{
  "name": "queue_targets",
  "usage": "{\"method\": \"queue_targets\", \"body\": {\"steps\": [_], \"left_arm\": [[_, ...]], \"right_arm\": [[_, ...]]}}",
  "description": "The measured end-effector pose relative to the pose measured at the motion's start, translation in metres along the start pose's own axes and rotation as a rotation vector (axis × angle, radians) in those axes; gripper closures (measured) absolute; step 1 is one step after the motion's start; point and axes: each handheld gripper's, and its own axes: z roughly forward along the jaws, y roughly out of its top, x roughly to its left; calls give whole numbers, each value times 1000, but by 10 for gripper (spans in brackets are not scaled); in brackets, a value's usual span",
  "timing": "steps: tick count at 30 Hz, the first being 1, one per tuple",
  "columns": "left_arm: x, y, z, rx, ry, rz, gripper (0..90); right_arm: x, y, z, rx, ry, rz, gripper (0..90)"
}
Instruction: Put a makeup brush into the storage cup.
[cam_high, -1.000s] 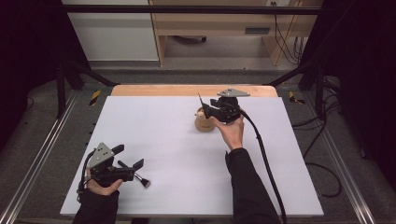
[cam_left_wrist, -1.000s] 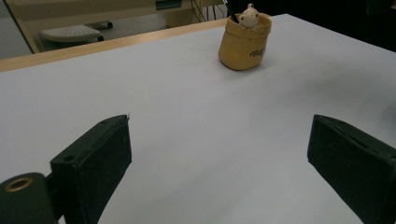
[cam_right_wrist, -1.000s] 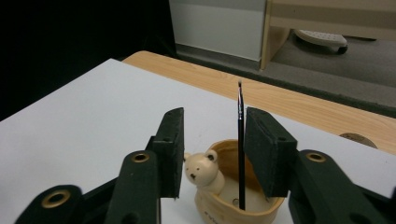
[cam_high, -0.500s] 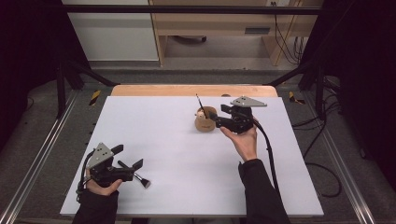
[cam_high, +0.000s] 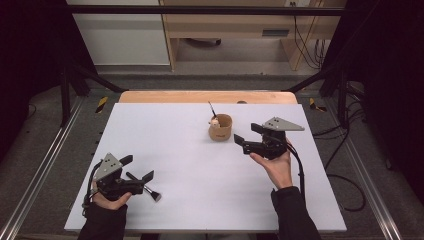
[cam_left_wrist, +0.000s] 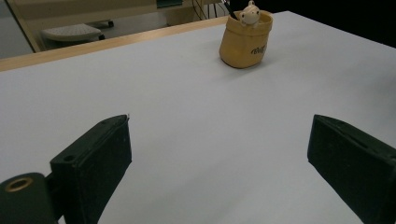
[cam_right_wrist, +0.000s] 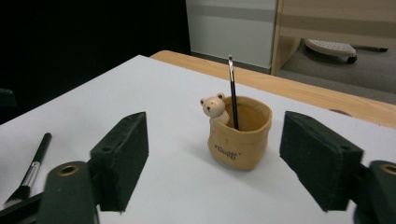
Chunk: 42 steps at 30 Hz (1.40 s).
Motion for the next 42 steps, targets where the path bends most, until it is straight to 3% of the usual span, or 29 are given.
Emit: {"method": "queue_targets", "body": {"steps": [6, 23, 42], "left_arm": [[0, 0, 0, -1, -1, -3, 56], [0, -1, 1, 4, 2, -3, 52], [2, -2, -1, -13, 1, -17, 51]], "right_arm": [[-4, -13, -14, -17, 6, 27, 183], [-6, -46, -51, -50, -17, 9, 74], [-12, -79, -67, -13, -53, 19, 56]]}}
